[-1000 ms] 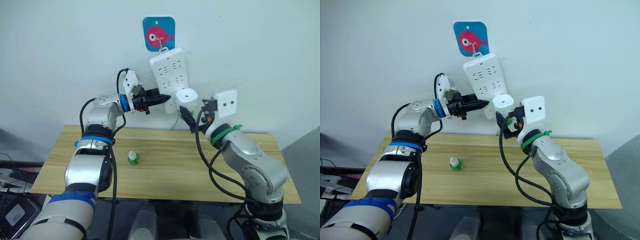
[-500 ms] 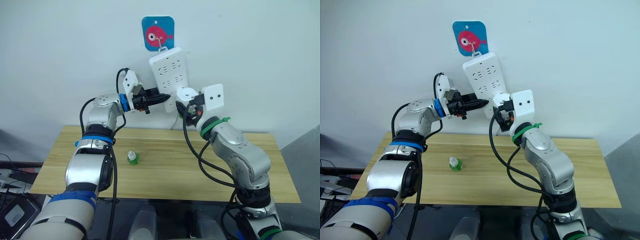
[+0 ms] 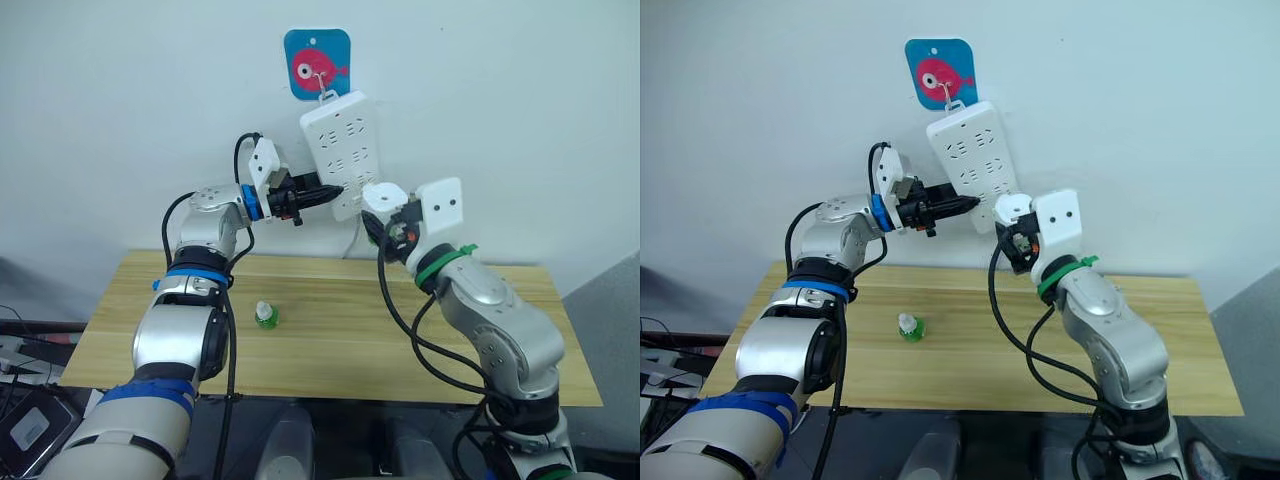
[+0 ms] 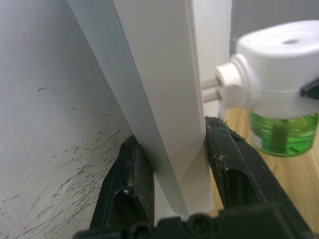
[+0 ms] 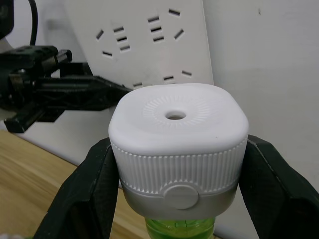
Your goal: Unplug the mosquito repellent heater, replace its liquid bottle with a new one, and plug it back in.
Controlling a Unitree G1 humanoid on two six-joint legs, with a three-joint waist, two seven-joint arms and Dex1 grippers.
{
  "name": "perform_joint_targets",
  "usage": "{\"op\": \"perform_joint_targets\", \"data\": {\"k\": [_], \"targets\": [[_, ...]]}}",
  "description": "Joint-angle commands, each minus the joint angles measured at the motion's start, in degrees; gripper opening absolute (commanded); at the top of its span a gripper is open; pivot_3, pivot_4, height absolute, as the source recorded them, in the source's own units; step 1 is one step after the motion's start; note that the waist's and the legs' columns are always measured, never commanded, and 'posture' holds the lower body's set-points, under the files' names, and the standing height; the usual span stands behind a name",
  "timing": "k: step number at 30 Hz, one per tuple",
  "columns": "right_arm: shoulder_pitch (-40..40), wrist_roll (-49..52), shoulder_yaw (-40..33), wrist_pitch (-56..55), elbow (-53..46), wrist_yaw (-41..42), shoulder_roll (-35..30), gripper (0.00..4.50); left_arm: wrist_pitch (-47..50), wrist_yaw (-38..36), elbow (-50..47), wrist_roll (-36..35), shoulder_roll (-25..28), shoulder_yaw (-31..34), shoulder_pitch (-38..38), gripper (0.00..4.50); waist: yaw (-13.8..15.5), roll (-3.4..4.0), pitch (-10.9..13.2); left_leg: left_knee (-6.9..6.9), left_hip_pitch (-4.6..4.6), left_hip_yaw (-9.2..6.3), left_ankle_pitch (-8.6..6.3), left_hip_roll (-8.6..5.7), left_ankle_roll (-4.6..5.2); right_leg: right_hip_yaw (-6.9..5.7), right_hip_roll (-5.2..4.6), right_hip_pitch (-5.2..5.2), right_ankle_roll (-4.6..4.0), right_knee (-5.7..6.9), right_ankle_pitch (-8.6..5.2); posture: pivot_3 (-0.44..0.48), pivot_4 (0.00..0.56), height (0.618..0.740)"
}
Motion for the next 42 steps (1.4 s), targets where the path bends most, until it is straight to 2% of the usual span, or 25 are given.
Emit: {"op": "perform_joint_targets", "data": {"k": [1,6,10,14,17,20,25,30,33,36,39,42], "targets": [[-0.42,0.64,-0.03,1.11,-5.04,0.85,-0.28,2.93,-0.37,3.50,0.94,0.98,0.27,0.45,-1.57,1.29,-0.09,0.02,0.07,0.02,0.02,0.00,0.01,0.00,0.01,0.00,0.00,0.00,0.00,0.07,0.00,0.275,0.208,0.740],[0.05,0.96,-2.05,1.48,-5.86,0.76,0.88,2.93,-0.60,4.40,0.83,0.72,1.11,1.31,-1.60,1.29,-0.35,0.03,0.14,0.23,0.02,0.00,0.04,0.00,0.04,0.02,0.02,0.02,-0.04,0.15,0.01,0.280,0.205,0.740],[1.34,1.62,-4.62,0.64,-5.50,1.48,1.57,2.93,0.61,3.97,-1.32,0.20,3.34,1.78,0.20,2.65,-0.84,0.01,0.38,0.27,-0.02,0.03,0.04,0.00,0.03,0.09,0.02,-0.01,0.01,0.15,0.04,0.282,0.205,0.740],[2.34,2.27,-6.44,-0.66,-4.54,2.75,1.15,2.93,2.71,4.19,-5.52,-0.46,5.96,2.11,3.78,3.80,-1.47,0.12,0.47,0.13,-0.01,0.02,0.04,0.03,0.04,0.05,0.03,-0.05,0.00,0.15,0.02,0.314,0.198,0.740],[3.32,2.39,-7.26,-2.00,-3.55,4.09,0.30,2.93,4.99,4.30,-11.25,-1.27,7.46,2.15,7.60,4.47,-2.24,0.19,0.50,0.08,0.08,-0.04,0.04,0.11,0.04,0.01,0.11,-0.05,-0.03,0.24,0.01,0.321,0.197,0.740],[4.71,3.25,-8.85,-3.20,-2.80,5.44,-0.45,2.93,9.06,4.37,-19.82,-2.80,9.47,2.13,12.67,4.47,-3.51,0.25,0.54,0.04,0.12,-0.03,0.07,0.14,0.08,0.06,0.14,-0.05,-0.08,0.26,0.05,0.328,0.196,0.740],[6.25,8.01,-16.09,-3.25,-0.98,6.73,1.11,2.93,16.85,6.92,-36.89,-6.09,14.50,4.67,23.56,4.47,-3.36,0.22,0.64,-0.29,0.03,0.02,0.08,0.14,0.06,0.08,0.09,-0.20,-0.13,0.16,-0.03,0.345,0.203,0.740],[5.21,16.93,-24.51,-0.60,1.34,5.13,5.52,2.93,17.83,11.78,-52.98,-8.96,14.55,6.84,30.92,4.47,-2.69,0.26,0.85,-0.53,0.02,-0.07,0.06,0.14,0.02,-0.17,-0.02,-0.23,-0.45,0.17,-0.17,0.356,0.208,0.740],[3.15,28.21,-33.04,3.27,4.02,0.69,9.51,2.93,23.22,16.04,-67.00,-13.36,12.37,5.91,35.53,4.47,-1.93,0.29,1.00,-0.56,0.00,-0.06,0.00,0.13,-0.07,-0.18,-0.12,-0.22,-0.46,0.15,-0.22,0.362,0.214,0.740],[1.85,40.63,-39.93,5.83,7.30,-4.92,10.35,2.93,27.05,20.82,-78.56,-16.36,8.43,1.97,40.22,4.47,-1.42,0.40,1.13,-0.54,0.00,0.03,-0.01,0.04,-0.10,-0.11,-0.27,-0.19,-0.44,0.11,-0.23,0.362,0.218,0.740],[1.56,50.97,-42.19,5.62,9.38,-11.29,10.04,2.93,27.26,24.49,-82.77,-16.09,3.95,-3.07,43.19,4.47,-0.87,0.45,1.20,-0.51,0.02,0.05,-0.02,-0.05,-0.10,-0.08,-0.32,-0.14,-0.38,0.09,-0.26,0.360,0.220,0.740],[1.57,61.75,-41.58,4.02,10.59,-17.30,8.50,2.93,22.29,27.67,-80.27,-11.26,-1.82,-9.65,44.15,4.47,-0.77,0.63,1.39,-0.50,0.08,0.10,-0.02,-0.02,-0.08,0.01,-0.23,-0.15,-0.24,0.09,-0.34,0.344,0.227,0.740]]}}
